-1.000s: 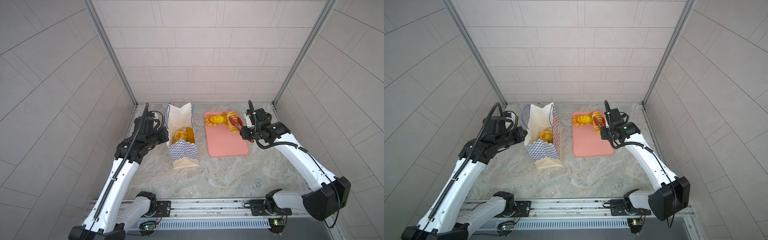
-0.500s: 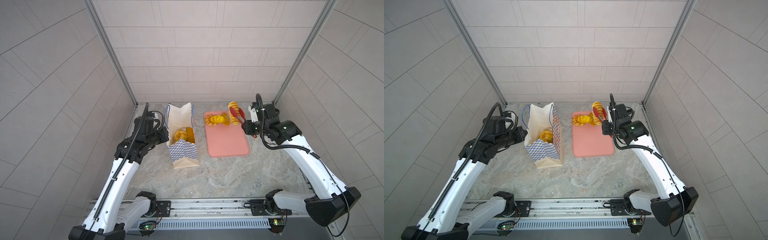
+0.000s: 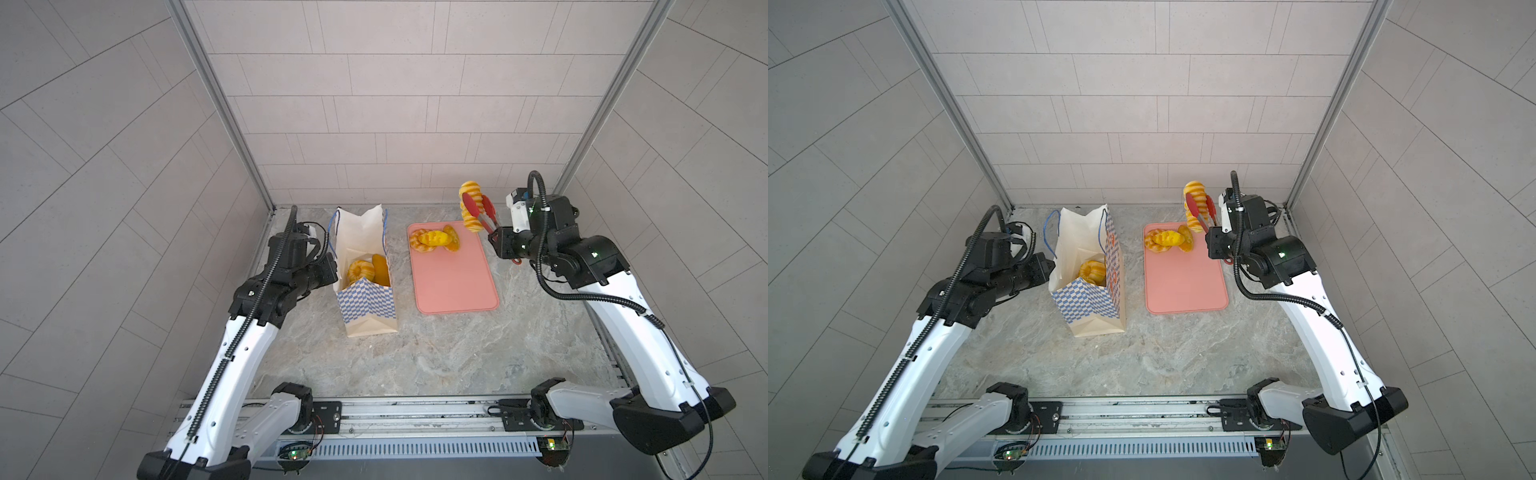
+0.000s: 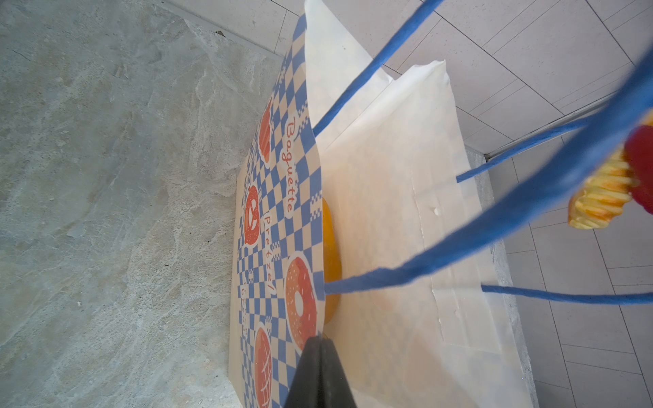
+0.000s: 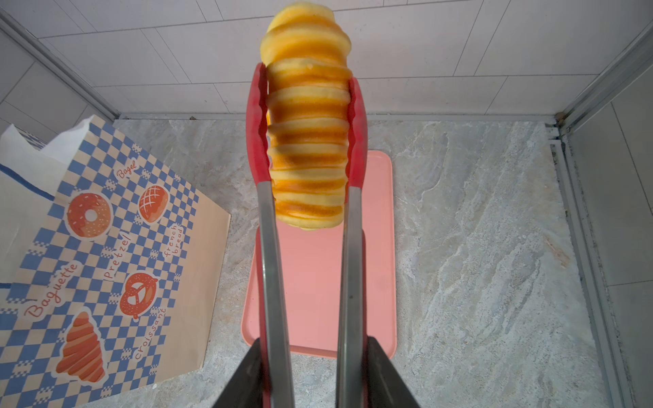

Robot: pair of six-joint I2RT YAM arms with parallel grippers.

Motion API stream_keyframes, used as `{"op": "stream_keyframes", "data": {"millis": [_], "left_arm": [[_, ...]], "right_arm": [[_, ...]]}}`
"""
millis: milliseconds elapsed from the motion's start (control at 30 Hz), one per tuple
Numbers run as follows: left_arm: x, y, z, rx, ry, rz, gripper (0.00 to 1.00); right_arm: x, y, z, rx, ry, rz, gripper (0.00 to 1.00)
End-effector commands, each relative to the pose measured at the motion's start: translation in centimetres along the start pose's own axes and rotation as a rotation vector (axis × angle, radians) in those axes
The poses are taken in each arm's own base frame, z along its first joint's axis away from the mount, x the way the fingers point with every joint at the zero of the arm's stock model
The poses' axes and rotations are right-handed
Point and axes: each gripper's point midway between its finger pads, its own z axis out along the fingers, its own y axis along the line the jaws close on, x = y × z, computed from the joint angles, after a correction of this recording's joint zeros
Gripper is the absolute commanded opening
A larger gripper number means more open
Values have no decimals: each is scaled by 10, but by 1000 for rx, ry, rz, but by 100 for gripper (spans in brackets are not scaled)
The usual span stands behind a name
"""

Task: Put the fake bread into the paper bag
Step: 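Lift the clamped long ridged roll upright with the right tongs, then carry the long ridged roll with the right tongs over the bag opening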

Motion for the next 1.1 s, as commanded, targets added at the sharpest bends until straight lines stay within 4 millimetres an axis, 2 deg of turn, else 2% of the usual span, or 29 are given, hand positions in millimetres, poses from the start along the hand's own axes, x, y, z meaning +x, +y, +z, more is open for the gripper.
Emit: {"op": "stream_keyframes", "data": {"millis": [0, 300, 700, 1067], "left_arm": [[-2, 0, -1, -3, -8, 4, 7], [-2, -1, -2, -2, -9, 6, 7], [-2, 0, -3, -6, -10, 7, 7], [-1, 1, -3, -9, -8, 6, 7]], "right_arm": [[-21, 2, -25, -6, -91, -6, 42], [-39, 14, -45, -41, -158, -13, 42], [-58, 47, -72, -113, -236, -63, 42], [-64, 80, -86, -182, -270, -101, 43]]}}
